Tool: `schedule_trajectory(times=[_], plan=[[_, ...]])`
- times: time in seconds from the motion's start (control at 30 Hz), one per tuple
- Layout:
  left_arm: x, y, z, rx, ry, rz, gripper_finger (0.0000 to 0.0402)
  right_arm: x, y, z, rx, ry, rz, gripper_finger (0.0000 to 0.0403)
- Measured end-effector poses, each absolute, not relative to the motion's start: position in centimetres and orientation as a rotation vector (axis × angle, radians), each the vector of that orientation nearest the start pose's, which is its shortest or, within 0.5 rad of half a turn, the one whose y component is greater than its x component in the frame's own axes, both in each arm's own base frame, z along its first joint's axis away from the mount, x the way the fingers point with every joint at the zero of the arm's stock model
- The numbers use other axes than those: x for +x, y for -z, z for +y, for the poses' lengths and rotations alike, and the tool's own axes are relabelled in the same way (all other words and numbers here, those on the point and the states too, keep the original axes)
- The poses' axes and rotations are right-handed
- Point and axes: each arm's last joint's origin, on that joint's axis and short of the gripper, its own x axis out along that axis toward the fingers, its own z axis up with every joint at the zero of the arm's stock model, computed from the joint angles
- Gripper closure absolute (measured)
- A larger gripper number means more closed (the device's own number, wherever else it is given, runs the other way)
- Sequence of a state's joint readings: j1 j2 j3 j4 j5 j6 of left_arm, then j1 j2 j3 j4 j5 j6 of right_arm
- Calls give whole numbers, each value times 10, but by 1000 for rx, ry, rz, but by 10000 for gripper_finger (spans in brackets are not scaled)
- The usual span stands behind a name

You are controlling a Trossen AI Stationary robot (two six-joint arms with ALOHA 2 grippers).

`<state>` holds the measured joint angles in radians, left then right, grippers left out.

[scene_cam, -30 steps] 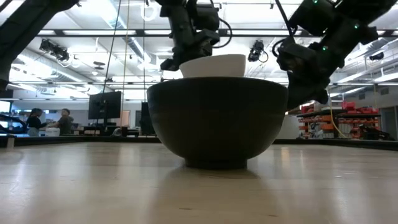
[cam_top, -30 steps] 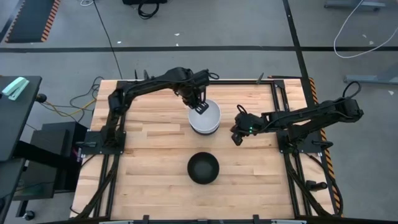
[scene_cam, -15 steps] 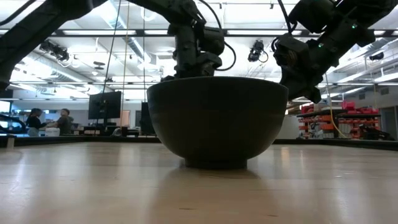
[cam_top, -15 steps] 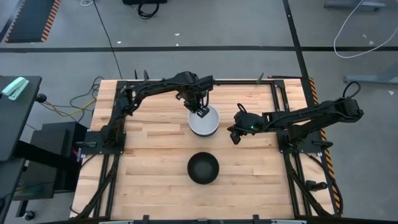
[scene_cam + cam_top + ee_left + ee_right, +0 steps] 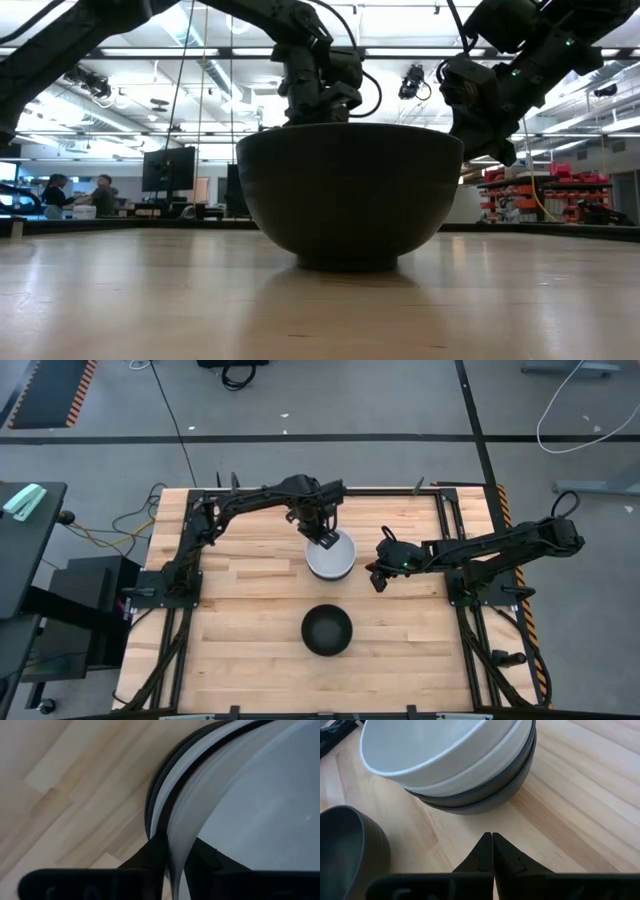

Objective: Nest bowls inside each other
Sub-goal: Stack the white bowl on top of the white bowl

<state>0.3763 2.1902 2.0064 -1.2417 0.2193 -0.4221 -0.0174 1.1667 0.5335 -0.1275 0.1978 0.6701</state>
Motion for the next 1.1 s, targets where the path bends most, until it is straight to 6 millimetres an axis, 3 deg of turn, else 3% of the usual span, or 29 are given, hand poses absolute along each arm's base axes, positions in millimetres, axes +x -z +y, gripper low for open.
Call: schedule_trajectory(times=[0.33,0.63,0.9,1.1], plan=[[405,-239,170,-786,-435,1314,281,219,-184,-9,567,448,656,400],[404,-244,170,-787,-423,1294,242,219,-184,-10,557,446,656,400],[404,-245,171,-789,-423,1293,225,219,-184,-13,562,455,645,400],[403,-259,181,-787,-433,1244,224,221,-186,-13,561,447,626,400]])
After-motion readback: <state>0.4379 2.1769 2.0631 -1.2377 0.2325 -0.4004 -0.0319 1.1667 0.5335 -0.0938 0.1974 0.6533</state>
